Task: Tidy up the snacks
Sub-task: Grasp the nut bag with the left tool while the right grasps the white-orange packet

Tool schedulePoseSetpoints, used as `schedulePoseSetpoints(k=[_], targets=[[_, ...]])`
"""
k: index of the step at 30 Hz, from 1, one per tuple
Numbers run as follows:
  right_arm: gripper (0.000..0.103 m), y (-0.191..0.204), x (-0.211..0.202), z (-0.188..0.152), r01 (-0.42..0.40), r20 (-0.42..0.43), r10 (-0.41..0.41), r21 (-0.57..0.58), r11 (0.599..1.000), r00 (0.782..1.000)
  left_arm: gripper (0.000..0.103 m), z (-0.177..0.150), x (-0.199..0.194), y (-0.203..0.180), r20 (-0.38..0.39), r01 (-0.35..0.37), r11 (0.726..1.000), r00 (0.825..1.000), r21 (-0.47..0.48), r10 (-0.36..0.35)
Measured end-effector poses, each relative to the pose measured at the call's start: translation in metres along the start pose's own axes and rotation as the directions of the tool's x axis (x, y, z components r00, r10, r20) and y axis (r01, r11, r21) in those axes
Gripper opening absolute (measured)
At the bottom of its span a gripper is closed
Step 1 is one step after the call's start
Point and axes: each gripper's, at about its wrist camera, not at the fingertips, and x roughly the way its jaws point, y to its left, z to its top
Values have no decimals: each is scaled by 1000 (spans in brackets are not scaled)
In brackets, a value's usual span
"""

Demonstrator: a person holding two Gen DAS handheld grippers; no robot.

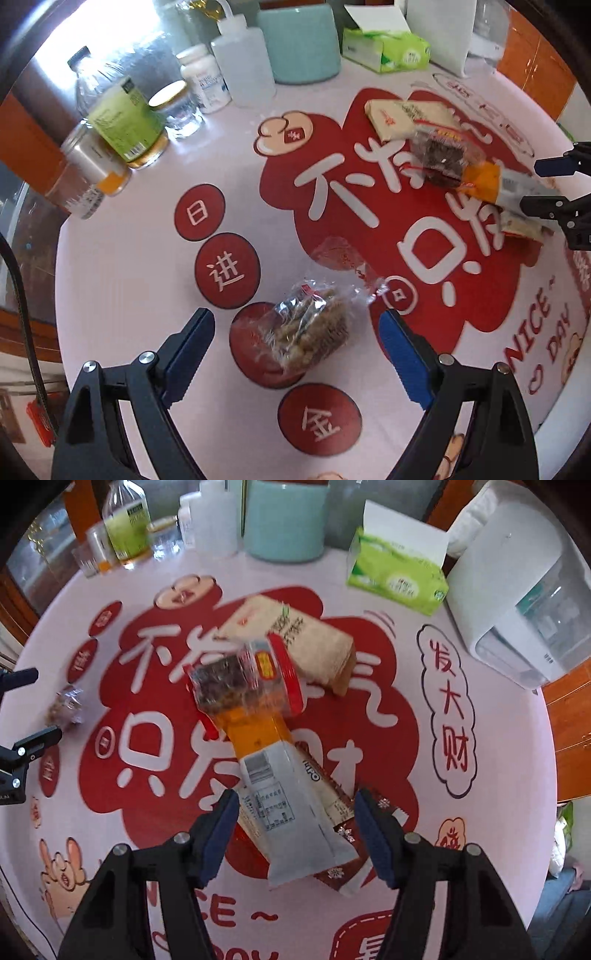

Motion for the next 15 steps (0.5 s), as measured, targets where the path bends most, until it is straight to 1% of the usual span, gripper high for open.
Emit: schedulePoseSetpoints(k=[1,2,3,4,5,6,11,13,15], targets=[[57,3,4,0,10,-7,-10,-11,1000,1000,89,0,6,0,-12,9,1000,1000,-2,-10],[47,4,8,0,11,-17,-12,-17,1000,1000,82,-1,10,1,-21,20,1000,1000,-6,-20],[44,6,12,0,3,-34,-3,-18,1000,999,69,-2,15,2,-37,35,999,999,-14,-36],[43,6,15,-1,-3,-44,2,-13,1000,999,63,-3,21,4,-58,47,999,997,-23,-48],[41,7,16,-1,-9,-44,9,-7,1000,999,55,-4,23,6,-56,58,998,997,-35,-60],[41,8,16,-2,-9,-37,8,-6,1000,999,47,-5,22,8,-51,88,995,995,-55,-91],[33,10,12,-5,-21,-21,21,-2,1000,1000,42,-12,13,4,-27,73,995,997,-61,-75],[32,12,6,-7,-22,-10,22,-6,1000,1000,40,-15,8,0,-44,63,996,997,-61,-66],[32,11,-2,-10,-39,2,39,-1,999,999,39,-18,0,-3,-60,52,996,997,-72,-57]])
